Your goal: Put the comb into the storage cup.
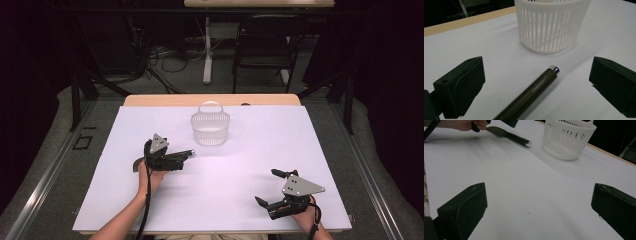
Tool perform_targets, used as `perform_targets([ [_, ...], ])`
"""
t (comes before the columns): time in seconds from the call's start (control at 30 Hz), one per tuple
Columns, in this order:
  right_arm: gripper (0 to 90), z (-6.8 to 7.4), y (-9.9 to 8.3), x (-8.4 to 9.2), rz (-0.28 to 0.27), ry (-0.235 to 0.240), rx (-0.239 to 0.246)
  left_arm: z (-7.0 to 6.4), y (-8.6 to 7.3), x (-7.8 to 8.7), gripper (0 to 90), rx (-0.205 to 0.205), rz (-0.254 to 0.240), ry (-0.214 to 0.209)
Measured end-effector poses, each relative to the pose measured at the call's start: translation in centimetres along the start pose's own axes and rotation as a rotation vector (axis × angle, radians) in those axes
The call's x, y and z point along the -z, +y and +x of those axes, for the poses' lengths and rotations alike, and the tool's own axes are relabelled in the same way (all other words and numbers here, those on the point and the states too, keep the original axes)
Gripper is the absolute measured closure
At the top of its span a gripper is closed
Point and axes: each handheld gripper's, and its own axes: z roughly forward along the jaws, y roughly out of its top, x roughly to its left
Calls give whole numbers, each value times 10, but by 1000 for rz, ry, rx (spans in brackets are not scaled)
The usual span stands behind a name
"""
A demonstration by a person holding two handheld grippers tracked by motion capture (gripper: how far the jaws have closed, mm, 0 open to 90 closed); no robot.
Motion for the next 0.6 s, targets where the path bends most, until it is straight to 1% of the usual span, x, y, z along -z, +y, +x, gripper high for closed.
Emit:
perform_targets([
  [0.07, 1, 0, 0, 1, -2, -1, 2, 0, 2, -2, 76, 6, 4, -4],
  [0.1, 1, 0, 0, 1, -4, -2, 6, 1, 2, -4, 143, 12, 11, -8],
  [0.13, 2, 0, 0, 1, -6, -3, 4, 1, 3, -6, 196, 8, 23, -8],
  [0.2, 2, 0, 0, 0, 2, 1, 1, 1, 3, -9, 254, 12, 31, -13],
  [0.23, 1, 0, 0, 0, 4, 1, 0, 2, 4, -11, 308, 12, 44, -12],
  [0.27, 2, 0, 0, -1, 4, 5, 2, 2, 5, -13, 367, 25, 43, -16],
  [0.33, 2, 0, 0, -1, 7, 6, 4, 2, 5, -14, 459, 25, 44, -23],
  [0.37, 2, 0, 0, -1, 7, 6, 4, 3, 6, -15, 459, 29, 47, -24],
  [0.4, 2, 0, 0, 0, 9, 5, 5, 3, 7, -16, 487, 33, 45, -28],
  [0.47, 2, 1, 0, 0, 5, 4, 6, 3, 7, -20, 617, 44, 50, -39],
  [0.5, 2, 1, 0, 0, 5, 4, 6, 3, 7, -20, 651, 44, 50, -39],
  [0.53, 2, 1, 0, 0, 4, 5, 7, 3, 7, -22, 651, 48, 57, -41],
  [0.6, 2, 1, 0, 0, 4, 4, 7, 3, 6, -25, 729, 50, 67, -46],
])
